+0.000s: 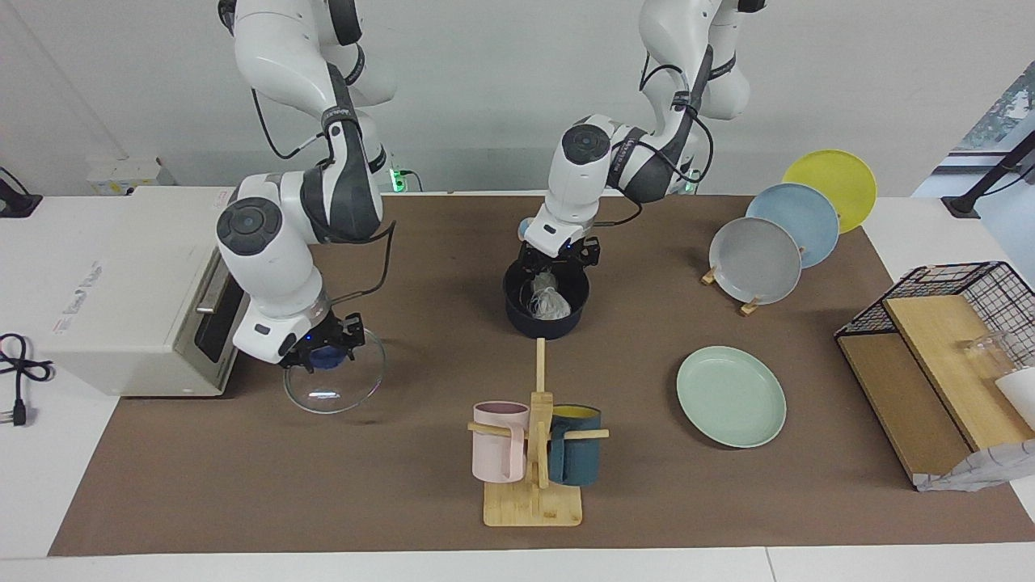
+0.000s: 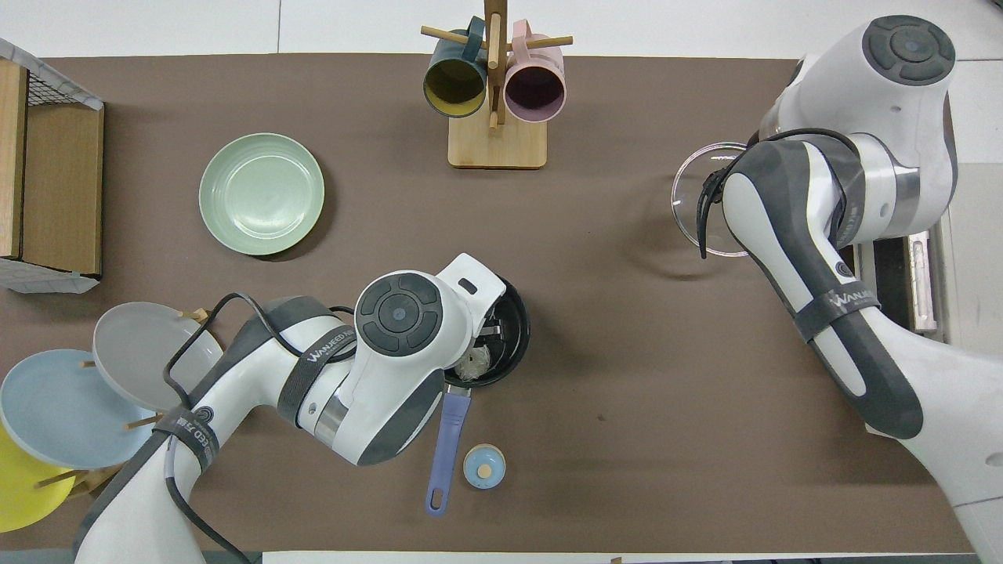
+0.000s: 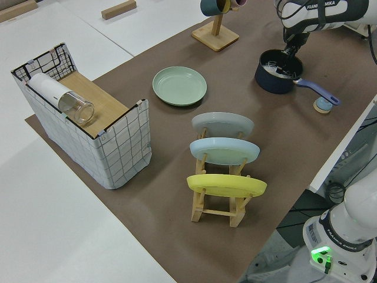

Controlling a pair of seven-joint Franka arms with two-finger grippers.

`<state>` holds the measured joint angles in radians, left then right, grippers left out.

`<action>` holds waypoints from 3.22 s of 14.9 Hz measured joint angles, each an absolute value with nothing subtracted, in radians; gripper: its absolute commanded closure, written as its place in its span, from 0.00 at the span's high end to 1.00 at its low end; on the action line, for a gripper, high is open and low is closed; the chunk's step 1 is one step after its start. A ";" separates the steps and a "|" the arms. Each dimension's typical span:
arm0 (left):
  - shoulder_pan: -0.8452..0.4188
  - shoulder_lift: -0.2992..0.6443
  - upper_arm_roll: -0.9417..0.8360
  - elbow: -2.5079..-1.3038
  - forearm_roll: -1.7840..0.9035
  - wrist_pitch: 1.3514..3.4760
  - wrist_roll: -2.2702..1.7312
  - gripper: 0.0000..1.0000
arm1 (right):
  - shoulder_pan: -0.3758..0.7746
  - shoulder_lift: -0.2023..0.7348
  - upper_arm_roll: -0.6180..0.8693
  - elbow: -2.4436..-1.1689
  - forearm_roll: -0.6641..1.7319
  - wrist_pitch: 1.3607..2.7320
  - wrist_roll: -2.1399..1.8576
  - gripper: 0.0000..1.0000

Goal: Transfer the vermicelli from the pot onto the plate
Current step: 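Lower the lid onto the table while the left gripper grasps the vermicelli, then carry the vermicelli to the green plate while the right gripper withdraws, then open the left gripper over the plate and withdraw it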

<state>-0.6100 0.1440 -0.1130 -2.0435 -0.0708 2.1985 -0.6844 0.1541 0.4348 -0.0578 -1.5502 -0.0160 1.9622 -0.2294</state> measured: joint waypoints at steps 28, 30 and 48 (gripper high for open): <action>-0.339 0.129 -0.088 -1.587 -0.142 1.675 -0.447 0.00 | 0.131 0.152 -0.062 -1.477 -0.018 1.508 -0.176 1.00; -0.216 0.134 -0.082 -1.578 -0.145 1.680 -0.322 0.00 | 0.123 0.097 -0.062 -1.479 -0.019 1.442 -0.164 1.00; -0.018 0.448 -0.089 -1.658 -0.104 2.166 0.015 0.65 | 0.071 0.006 -0.063 -1.588 -0.021 1.422 -0.154 1.00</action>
